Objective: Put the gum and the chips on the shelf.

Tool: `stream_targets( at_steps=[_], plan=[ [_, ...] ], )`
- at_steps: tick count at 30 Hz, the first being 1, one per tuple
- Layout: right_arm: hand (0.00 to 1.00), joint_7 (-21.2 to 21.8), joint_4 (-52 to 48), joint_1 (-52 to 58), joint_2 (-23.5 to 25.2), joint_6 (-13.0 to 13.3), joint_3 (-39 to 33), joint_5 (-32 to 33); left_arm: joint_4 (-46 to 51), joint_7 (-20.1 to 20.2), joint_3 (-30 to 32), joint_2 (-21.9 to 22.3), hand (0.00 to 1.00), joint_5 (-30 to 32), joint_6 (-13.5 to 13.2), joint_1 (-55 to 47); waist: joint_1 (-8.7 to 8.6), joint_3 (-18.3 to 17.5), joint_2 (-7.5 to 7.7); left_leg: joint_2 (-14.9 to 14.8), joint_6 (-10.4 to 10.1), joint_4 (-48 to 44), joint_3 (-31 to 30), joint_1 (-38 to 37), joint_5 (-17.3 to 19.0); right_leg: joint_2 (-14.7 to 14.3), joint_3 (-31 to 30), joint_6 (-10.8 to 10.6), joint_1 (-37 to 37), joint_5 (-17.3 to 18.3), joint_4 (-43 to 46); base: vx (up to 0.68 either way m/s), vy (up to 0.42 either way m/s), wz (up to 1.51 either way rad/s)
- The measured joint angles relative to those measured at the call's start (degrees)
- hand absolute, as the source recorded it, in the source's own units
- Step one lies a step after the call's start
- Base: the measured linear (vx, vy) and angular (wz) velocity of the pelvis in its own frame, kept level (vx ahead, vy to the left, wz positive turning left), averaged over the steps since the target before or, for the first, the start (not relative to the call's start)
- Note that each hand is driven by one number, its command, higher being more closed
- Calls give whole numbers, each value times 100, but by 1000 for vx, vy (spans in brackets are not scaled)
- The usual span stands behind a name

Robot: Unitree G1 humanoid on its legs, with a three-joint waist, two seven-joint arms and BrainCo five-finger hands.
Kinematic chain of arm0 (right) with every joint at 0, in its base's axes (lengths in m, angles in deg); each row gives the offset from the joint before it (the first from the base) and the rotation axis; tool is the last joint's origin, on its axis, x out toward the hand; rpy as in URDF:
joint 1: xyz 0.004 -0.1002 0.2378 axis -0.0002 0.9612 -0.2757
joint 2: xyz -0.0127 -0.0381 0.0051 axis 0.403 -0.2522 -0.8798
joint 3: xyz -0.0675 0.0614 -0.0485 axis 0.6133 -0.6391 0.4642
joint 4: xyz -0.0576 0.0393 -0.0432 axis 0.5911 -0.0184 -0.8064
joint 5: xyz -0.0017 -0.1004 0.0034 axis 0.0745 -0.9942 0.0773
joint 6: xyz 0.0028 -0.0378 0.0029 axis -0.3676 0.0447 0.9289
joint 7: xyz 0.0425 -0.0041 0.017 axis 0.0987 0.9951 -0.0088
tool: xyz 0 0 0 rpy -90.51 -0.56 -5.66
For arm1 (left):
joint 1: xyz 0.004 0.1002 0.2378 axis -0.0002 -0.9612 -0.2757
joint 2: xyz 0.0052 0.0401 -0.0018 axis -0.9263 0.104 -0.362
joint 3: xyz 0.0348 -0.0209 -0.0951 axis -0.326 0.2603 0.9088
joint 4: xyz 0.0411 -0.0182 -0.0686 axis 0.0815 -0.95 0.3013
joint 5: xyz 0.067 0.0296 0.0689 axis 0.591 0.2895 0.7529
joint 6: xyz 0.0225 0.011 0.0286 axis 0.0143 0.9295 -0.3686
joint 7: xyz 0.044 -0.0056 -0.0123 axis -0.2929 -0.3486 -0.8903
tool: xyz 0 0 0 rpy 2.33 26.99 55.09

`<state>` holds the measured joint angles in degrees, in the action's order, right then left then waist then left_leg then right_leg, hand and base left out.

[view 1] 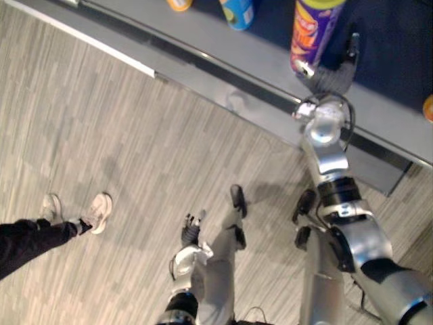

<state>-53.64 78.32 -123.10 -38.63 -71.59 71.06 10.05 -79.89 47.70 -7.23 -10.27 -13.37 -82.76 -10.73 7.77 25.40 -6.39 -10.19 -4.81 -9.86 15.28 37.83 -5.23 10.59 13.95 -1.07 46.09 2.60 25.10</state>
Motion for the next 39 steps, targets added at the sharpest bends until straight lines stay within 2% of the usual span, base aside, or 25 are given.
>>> stream_targets(
  at_steps=[4, 7, 9, 11, 13, 15, 17, 20, 23, 26, 30, 33, 39],
  plan=[
    [0, 207, 230, 522, 40, -2, 347, -2, -107, 13, 18, 0, 0, 24, 15, -56, -124, -51, 128, -130, 13, -297, -3, -268, 213, -100, 8, -3, -428, -1, -102, 43, -38, -9],
    [0, 300, 232, 793, 69, -1, 411, -5, -236, 20, 14, 0, 0, 33, 19, -55, -150, -74, 174, -147, -9, -361, 24, -441, 297, -117, -21, -5, -611, 2, -151, 39, -11, -9],
    [0, 490, 224, 1434, 119, -1, 454, -5, -455, 110, 15, -20, 0, 134, 85, -88, -261, -108, 243, -193, -20, -460, 66, -779, 464, -171, -33, -40, -1039, 30, -307, 37, 6, -18],
    [0, 720, 208, 2068, 259, 8, 466, -13, -580, 229, 1, -95, 0, 375, 163, -235, -314, -174, 383, -229, -35, -434, 168, -1110, 542, -217, -56, -45, -1361, 26, -465, 61, 8, -22],
    [0, 845, 194, 2513, 295, 11, 547, -42, -728, 267, -4, -193, 0, 575, 258, -246, -347, -203, 437, -256, -75, -413, 164, -1376, 602, -272, -55, -53, -1665, 19, -594, 80, 4, -12],
    [0, 1099, 184, 3026, 322, 11, 669, -75, -962, 288, 0, -360, 0, 815, 295, -304, -465, -266, 513, -251, -95, -250, 153, -1735, 607, -348, -59, -106, -2056, -24, -851, 97, 1, -7],
    [0, 1425, 139, 3744, 322, 17, 760, -153, -1171, 356, 55, -522, 0, 1043, 369, -490, -587, -587, 630, -184, -102, -78, 124, -1917, 600, -415, -76, -168, -2321, -121, -1201, 137, 21, -6],
    [0, 1926, 68, 4680, 220, 51, 850, -153, -1355, 504, 168, -654, 0, 1352, 402, -682, -661, -882, 797, -85, -100, 212, 162, -2304, 597, -465, -207, -222, -2744, -359, -1741, 129, 53, -18],
    [0, 2320, -64, 5561, 193, 115, 850, -154, -1400, 521, 288, -683, 0, 1497, 469, -942, -774, -1195, 879, 41, -81, 526, 253, -2657, 581, -467, -299, -303, -3137, -593, -2227, 135, 78, -14],
    [0, 2878, 114, 6426, 220, 258, 834, -85, -1415, 661, 513, -664, 0, 1685, 492, -1266, -815, -1593, 892, 192, -81, 877, 278, -3123, 583, -459, -442, -381, -3484, -673, -2537, 132, 53, -22],
    [0, 3278, 1144, 6650, 293, 279, 541, 133, -1592, 737, 711, -662, 0, 1697, 497, -1356, -915, -1805, 893, 286, -78, 1024, 252, -3308, 584, -403, -454, -413, -3647, -693, -2634, 46, 35, -2],
    [0, 3313, 1951, 6566, 397, 276, -266, 678, -1632, 778, 1034, -619, 0, 1639, 503, -1523, -915, -1932, 907, 335, -66, 1193, 309, -3536, 573, -394, -523, -425, -3777, -694, -2711, 1, 10, -9],
    [0, 3237, 2685, 6418, 448, 220, -1242, 963, -1844, 841, 1596, -490, 0, 1404, 505, -1660, -892, -2124, 831, 396, -90, 1466, 412, -3922, 566, -384, -589, -444, -4056, -707, -2805, 5, 1, -5]
  ],
)
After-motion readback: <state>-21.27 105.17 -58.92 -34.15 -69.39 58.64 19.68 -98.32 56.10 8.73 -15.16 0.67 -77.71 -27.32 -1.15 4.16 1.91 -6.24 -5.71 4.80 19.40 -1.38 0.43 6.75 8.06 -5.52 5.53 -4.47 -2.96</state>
